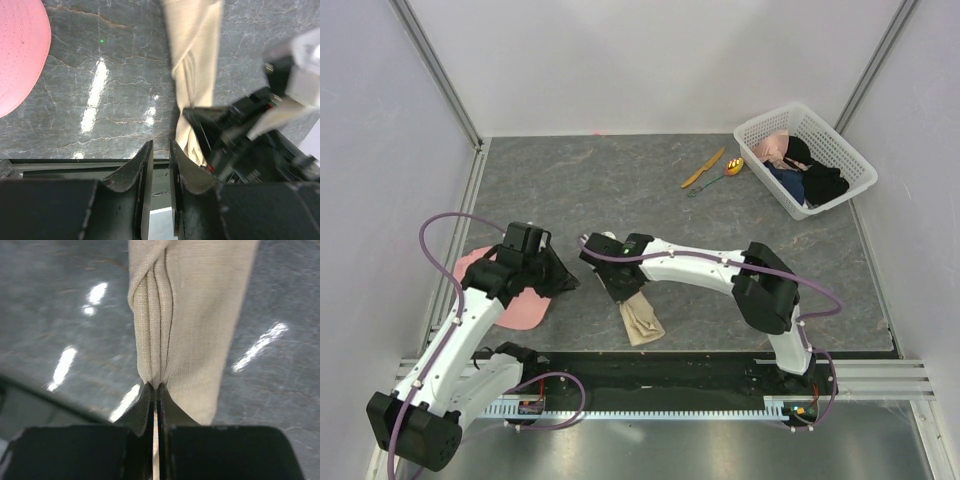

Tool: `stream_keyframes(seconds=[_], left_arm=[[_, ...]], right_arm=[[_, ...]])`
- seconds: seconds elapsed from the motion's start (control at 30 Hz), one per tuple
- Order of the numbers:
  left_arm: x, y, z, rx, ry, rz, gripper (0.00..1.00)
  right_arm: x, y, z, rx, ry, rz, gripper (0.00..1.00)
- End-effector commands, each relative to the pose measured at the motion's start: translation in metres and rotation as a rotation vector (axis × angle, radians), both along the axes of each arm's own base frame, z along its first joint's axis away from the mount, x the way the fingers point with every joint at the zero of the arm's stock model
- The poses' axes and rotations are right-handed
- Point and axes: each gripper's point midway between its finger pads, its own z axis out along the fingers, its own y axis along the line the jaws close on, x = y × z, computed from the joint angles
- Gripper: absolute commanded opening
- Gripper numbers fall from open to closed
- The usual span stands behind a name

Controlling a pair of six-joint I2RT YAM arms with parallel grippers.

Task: Fold the napkin into a case and place the utensils inside
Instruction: Pick up the smaller rectangle-folded napkin from the center of the board, then turn over the smaller rectangle-folded napkin at the center of the board.

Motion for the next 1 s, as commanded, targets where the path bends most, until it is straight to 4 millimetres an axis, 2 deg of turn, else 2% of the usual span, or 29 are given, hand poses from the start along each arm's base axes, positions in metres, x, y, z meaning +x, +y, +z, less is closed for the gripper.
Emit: stream_keyframes(seconds=[0.0,0.03,0.07,0.1,0.17,0.2,0.27,0.3,0.33,0.4,0.43,0.5,0.53,0.7,0.73,0.77,0.87,0.9,0.93,0.97], left_arm=[[0.007,0.004,0.018,0.019,-0.05,-0.005,0.26],[0.007,0.004,0.018,0.018,-0.046,-0.007,0.26],[0.008,0.004,0.018,0.018,-0.043,-0.004,0.26],[0.009,0.003,0.02,0.019,-0.043,-0.002,0.25],[0.011,0.004,0.023,0.017,-0.052,0.007,0.25],[0.013,0.005,0.027,0.021,-0.063,0.013,0.25],[0.016,0.005,0.033,0.023,-0.08,0.012,0.25],[0.017,0.005,0.033,0.025,-0.08,0.011,0.25],[0.017,0.004,0.034,0.024,-0.078,0.008,0.25],[0.019,0.002,0.036,0.013,-0.077,0.008,0.25],[0.019,0.001,0.034,0.014,-0.065,0.006,0.25],[0.021,-0.001,0.033,0.007,-0.056,0.003,0.25],[0.022,-0.002,0.032,0.01,-0.048,0.003,0.25],[0.027,-0.008,0.027,-0.003,-0.031,-0.031,0.24],[0.03,-0.012,0.027,-0.014,-0.036,-0.041,0.24],[0.031,-0.014,0.024,-0.021,-0.028,-0.051,0.24],[0.036,-0.028,0.018,-0.076,-0.011,-0.091,0.25],[0.037,-0.031,0.016,-0.086,-0.007,-0.103,0.25],[0.041,-0.035,0.016,-0.097,-0.014,-0.113,0.25],[0.041,-0.04,0.011,-0.107,0.008,-0.132,0.25]], right_arm=[[-0.016,0.031,0.066,0.313,0.142,0.025,0.0],[-0.024,0.044,0.074,0.401,0.207,0.046,0.0],[-0.021,0.045,0.076,0.441,0.234,0.044,0.0],[-0.028,0.043,0.07,0.471,0.288,0.055,0.0],[-0.027,0.048,0.076,0.555,0.35,0.069,0.0],[-0.026,0.051,0.072,0.6,0.361,0.083,0.0],[-0.028,0.05,0.077,0.677,0.446,0.079,0.0],[-0.031,0.044,0.067,0.685,0.483,0.07,0.0],[-0.026,0.046,0.072,0.755,0.501,0.096,0.0],[-0.028,0.037,0.058,0.767,0.55,0.084,0.0],[-0.02,0.035,0.058,0.797,0.547,0.082,0.0],[-0.021,0.027,0.049,0.807,0.582,0.092,0.0],[-0.016,0.022,0.047,0.816,0.581,0.088,0.0],[-0.014,-0.002,0.04,0.852,0.613,0.099,0.0],[-0.008,-0.008,0.039,0.857,0.61,0.085,0.0],[-0.007,-0.012,0.034,0.853,0.618,0.075,0.02],[0.005,-0.027,0.023,0.858,0.629,0.048,0.14],[0.018,-0.037,0.019,0.866,0.61,0.021,0.18],[0.025,-0.044,0.017,0.869,0.6,0.0,0.23],[0.03,-0.055,0.014,0.85,0.606,-0.04,0.32]])
